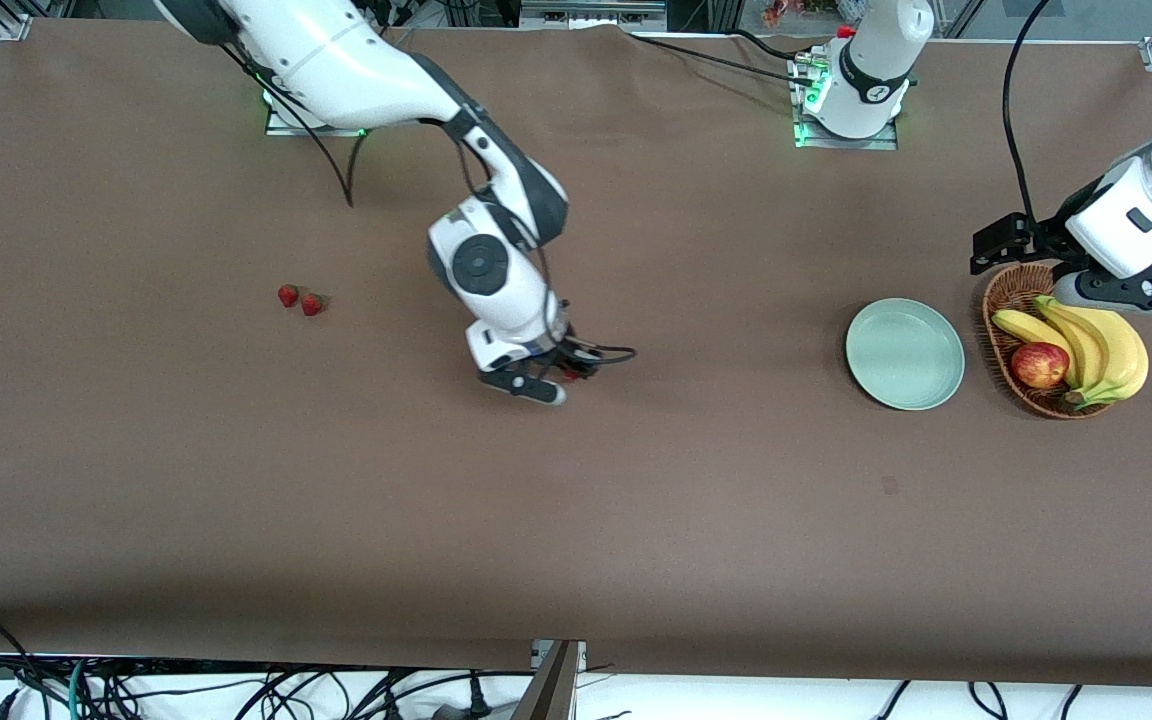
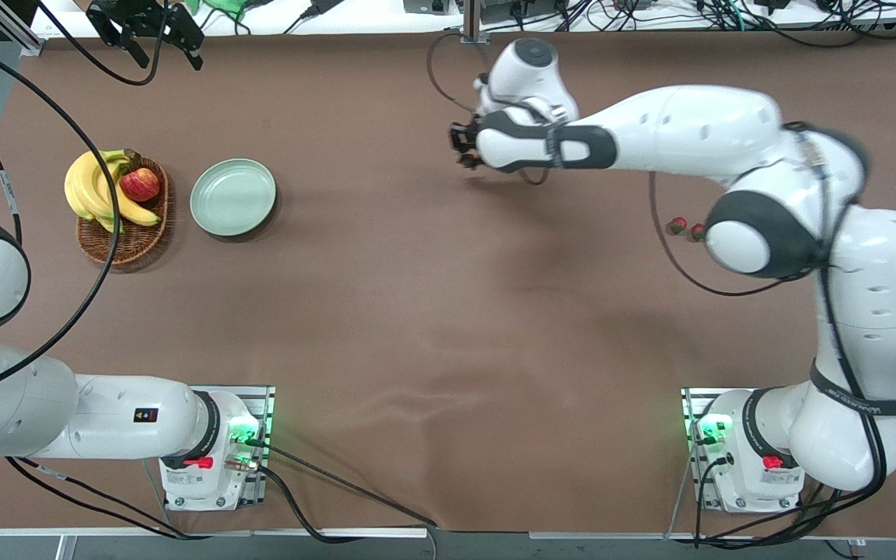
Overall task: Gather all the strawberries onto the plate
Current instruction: 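Carry the strawberry to mid-table with the right gripper while the left gripper reaches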
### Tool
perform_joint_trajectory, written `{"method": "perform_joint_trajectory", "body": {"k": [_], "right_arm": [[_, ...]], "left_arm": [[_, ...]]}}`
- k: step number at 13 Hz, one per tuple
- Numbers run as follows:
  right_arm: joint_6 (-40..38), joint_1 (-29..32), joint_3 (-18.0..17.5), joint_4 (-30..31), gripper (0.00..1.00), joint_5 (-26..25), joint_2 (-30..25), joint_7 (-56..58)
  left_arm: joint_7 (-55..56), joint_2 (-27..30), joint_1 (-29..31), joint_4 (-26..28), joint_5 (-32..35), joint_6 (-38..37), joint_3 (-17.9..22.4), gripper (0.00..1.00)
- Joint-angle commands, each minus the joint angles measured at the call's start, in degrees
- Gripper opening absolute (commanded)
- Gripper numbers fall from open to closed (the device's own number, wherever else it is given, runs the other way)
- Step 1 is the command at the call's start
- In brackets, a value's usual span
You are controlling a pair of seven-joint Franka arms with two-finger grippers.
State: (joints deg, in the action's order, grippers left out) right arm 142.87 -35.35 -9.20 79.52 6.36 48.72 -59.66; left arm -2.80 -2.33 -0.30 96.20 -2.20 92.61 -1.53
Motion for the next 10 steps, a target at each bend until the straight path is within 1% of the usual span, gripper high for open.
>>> {"method": "perform_joint_trajectory", "body": {"k": [1,3,4,5,6,7,8,9,10], "right_arm": [[6.31,-6.37,0.41,-11.83,0.12,0.41,8.39,-12.44],[16.52,-11.47,0.85,-12.37,0.22,0.06,11.47,-19.76],[18.56,-13.49,1.81,-12.28,0.29,-0.03,12.1,-21.53],[18.67,-14.56,3.04,-12.11,0.45,-0.03,11.93,-22.24],[18.5,-14.74,3.31,-12.11,0.77,0.15,11.58,-22.42],[18.41,-14.66,3.49,-12.11,0.96,-0.11,11.31,-22.25],[18.15,-14.4,3.66,-11.76,0.99,-0.29,10.79,-21.73],[16.58,-14.22,4.97,-11.41,0.99,-0.55,10.09,-21.11],[12.56,-13.96,6.55,-11.49,0.99,-0.64,8.69,-20.24]], "left_arm": [[-0.63,-0.05,0.56,2.4,-1.32,2.57,0.13,1.0],[-0.72,-0.05,0.48,3.29,-1.14,3.45,0.13,1.0],[-0.72,-0.22,0.48,3.38,-1.14,3.63,0.13,1.0],[-0.72,-0.4,0.56,3.64,-1.14,4.33,0.04,1.0],[-0.72,-0.48,0.48,4.69,-1.06,5.03,0.04,1.0],[-0.72,-0.4,0.48,6.18,-0.97,6.43,-0.13,1.0],[-0.72,-0.22,0.48,7.67,-0.97,8.1,-0.22,1.0],[-0.72,-0.22,0.48,9.34,-0.97,9.68,-0.22,1.0],[-0.72,-0.22,0.48,11.01,-0.97,11.44,-0.31,1.0]]}}
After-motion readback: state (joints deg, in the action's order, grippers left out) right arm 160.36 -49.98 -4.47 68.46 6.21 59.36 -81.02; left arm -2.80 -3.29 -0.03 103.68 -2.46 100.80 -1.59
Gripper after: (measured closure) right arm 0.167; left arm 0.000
